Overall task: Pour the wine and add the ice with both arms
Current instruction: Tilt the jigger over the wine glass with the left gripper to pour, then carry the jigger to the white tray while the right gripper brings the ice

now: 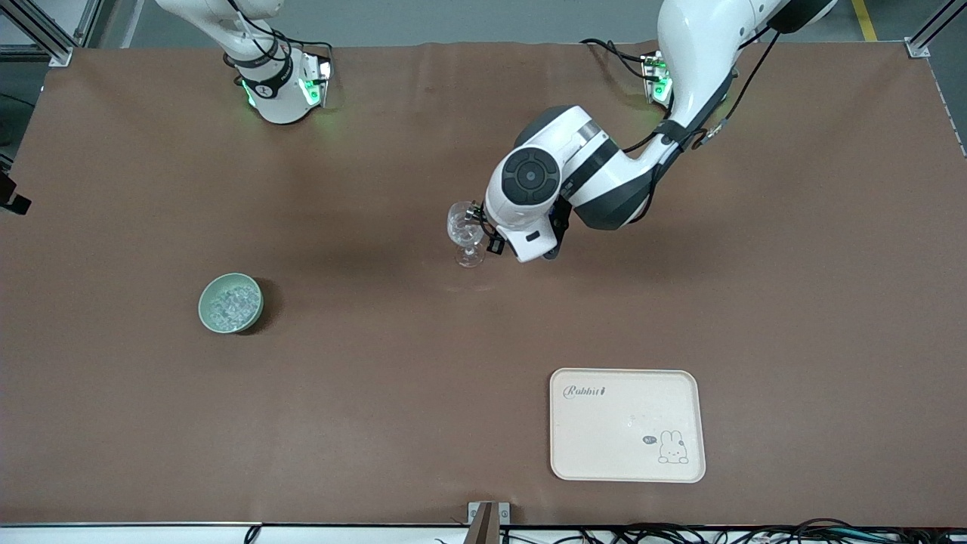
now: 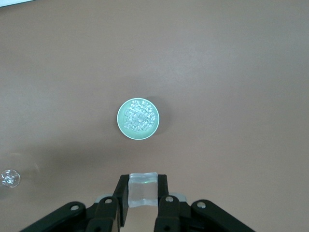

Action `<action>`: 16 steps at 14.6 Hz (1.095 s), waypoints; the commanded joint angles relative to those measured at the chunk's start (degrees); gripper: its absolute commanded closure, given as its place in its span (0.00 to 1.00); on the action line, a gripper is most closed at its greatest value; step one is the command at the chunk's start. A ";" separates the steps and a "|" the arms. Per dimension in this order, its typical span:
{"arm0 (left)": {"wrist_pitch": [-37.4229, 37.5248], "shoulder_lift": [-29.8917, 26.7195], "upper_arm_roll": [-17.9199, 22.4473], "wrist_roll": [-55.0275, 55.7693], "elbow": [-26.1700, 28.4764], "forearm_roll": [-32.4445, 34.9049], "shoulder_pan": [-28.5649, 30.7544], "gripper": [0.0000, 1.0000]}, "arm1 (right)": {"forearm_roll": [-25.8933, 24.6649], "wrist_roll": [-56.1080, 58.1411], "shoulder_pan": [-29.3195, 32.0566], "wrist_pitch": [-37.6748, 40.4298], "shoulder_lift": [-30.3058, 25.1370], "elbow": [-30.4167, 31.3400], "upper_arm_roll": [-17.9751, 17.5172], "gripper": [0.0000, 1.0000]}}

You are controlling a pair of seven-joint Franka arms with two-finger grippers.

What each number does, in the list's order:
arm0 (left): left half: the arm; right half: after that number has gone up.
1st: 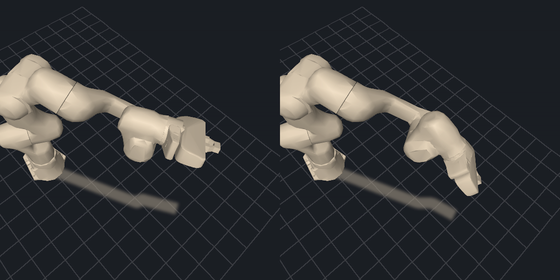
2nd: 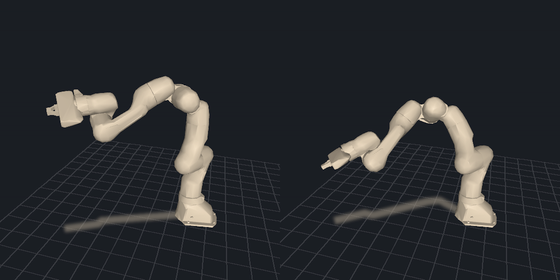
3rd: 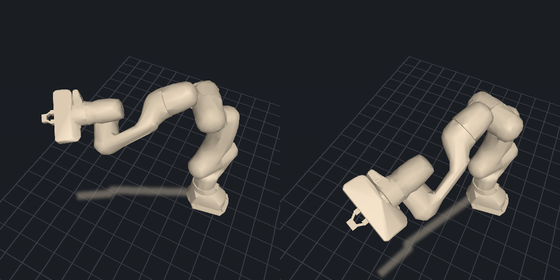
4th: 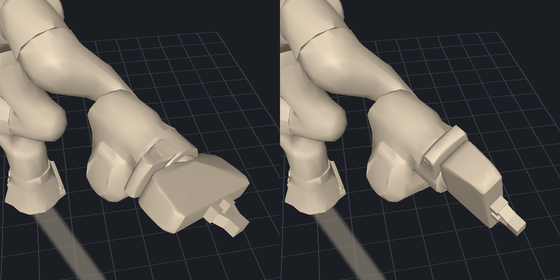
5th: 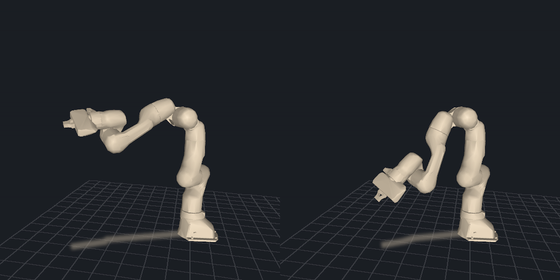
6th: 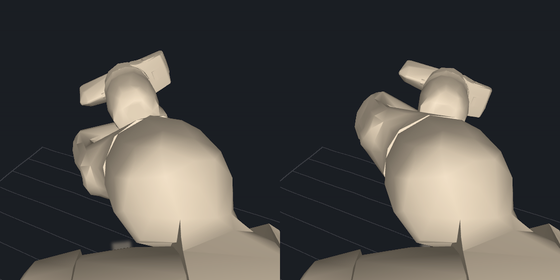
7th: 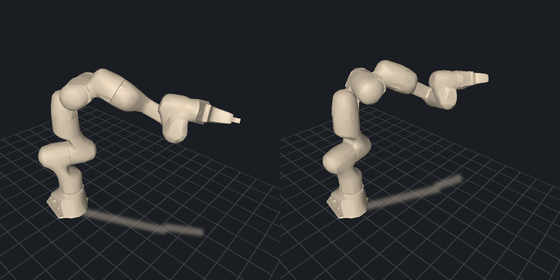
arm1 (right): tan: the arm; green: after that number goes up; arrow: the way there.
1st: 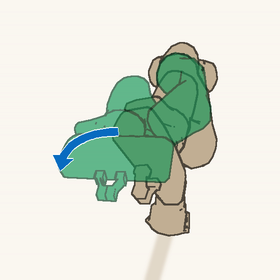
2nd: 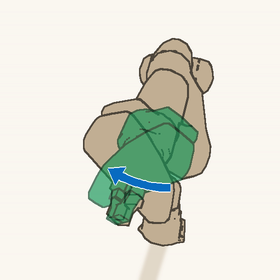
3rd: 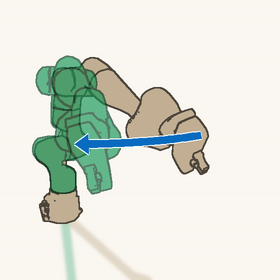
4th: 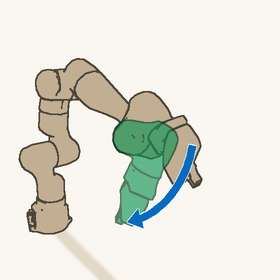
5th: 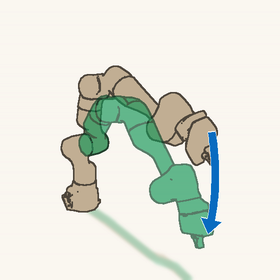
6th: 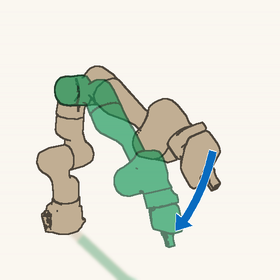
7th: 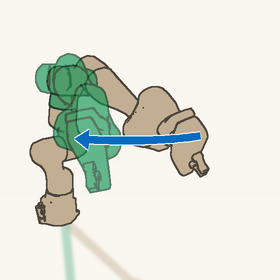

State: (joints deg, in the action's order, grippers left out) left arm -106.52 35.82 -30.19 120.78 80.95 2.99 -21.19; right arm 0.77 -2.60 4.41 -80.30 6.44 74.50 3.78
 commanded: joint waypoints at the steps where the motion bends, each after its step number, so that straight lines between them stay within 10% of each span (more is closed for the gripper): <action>1: 0.53 -0.66 0.66 4.18 -0.79 4.12 -2.36 1.00 | 0.46 -0.38 0.68 -0.56 -0.73 1.00 -0.44 0.99; 12: 2.54 -1.72 0.40 5.52 -0.79 8.26 -3.60 1.00 | 0.54 -0.38 0.68 -0.56 -0.73 1.00 -0.53 0.99; 16: 3.07 0.13 0.31 1.15 -0.79 -0.75 -1.15 1.00 | 0.54 -0.30 0.68 -0.47 -0.73 1.00 -0.53 0.99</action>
State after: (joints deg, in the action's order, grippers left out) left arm -104.36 35.45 -29.87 124.62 80.35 7.24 -23.85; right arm 0.77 -2.60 4.41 -80.41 6.44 74.50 3.78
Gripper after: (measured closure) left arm 0.784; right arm 0.727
